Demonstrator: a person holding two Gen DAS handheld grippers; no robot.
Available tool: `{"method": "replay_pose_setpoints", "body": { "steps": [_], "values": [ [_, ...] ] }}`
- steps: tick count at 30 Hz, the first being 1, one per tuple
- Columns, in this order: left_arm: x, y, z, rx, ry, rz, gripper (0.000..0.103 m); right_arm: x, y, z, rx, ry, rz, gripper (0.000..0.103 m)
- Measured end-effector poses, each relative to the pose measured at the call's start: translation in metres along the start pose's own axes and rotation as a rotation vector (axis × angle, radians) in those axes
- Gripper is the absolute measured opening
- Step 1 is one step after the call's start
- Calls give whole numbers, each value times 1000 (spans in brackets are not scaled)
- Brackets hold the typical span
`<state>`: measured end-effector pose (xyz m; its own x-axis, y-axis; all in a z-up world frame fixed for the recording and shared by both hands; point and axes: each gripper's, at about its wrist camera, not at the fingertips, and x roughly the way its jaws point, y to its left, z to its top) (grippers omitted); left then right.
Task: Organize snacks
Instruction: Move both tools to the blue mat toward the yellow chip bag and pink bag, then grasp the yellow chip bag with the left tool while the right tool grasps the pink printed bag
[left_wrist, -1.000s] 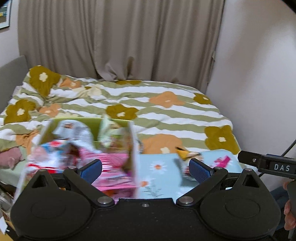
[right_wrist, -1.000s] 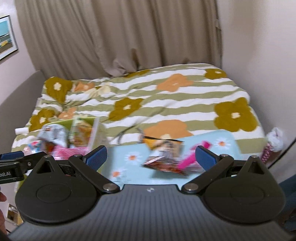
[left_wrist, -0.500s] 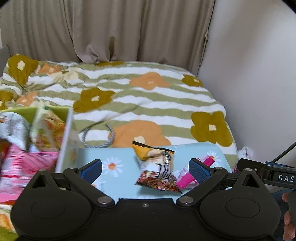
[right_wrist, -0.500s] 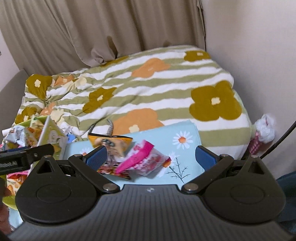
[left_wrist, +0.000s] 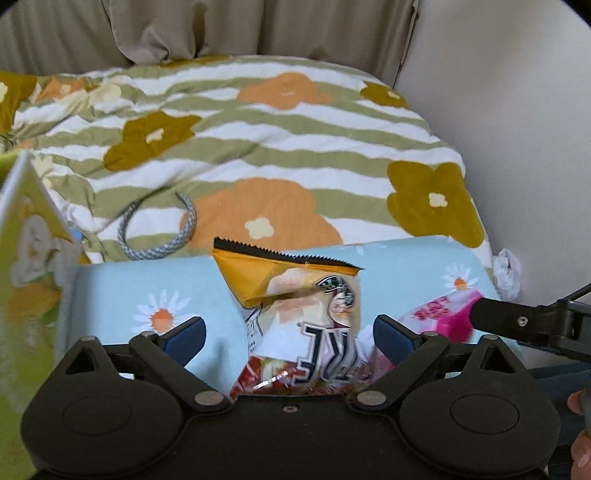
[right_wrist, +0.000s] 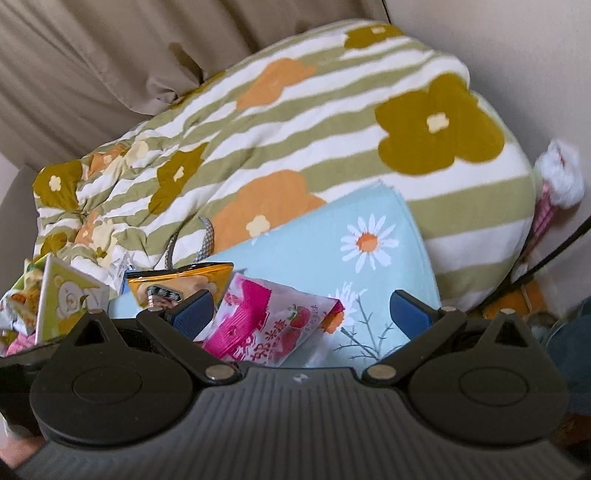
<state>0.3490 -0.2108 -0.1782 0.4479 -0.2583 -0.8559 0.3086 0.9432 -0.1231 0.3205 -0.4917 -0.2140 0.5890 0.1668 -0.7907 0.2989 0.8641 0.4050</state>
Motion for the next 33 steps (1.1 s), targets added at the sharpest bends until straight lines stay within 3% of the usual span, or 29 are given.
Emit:
{"method": "replay_pose_setpoints", "body": {
  "steps": [8, 14, 33],
  "values": [
    [32, 7, -3, -12, 86, -84, 75, 31, 2, -6, 47, 44, -19, 103],
    [30, 11, -4, -16, 76, -99, 63, 39, 8, -6, 51, 47, -24, 103],
    [-23, 27, -22, -23, 3, 7, 61, 58, 32, -18, -29, 72, -46, 103]
  ]
}}
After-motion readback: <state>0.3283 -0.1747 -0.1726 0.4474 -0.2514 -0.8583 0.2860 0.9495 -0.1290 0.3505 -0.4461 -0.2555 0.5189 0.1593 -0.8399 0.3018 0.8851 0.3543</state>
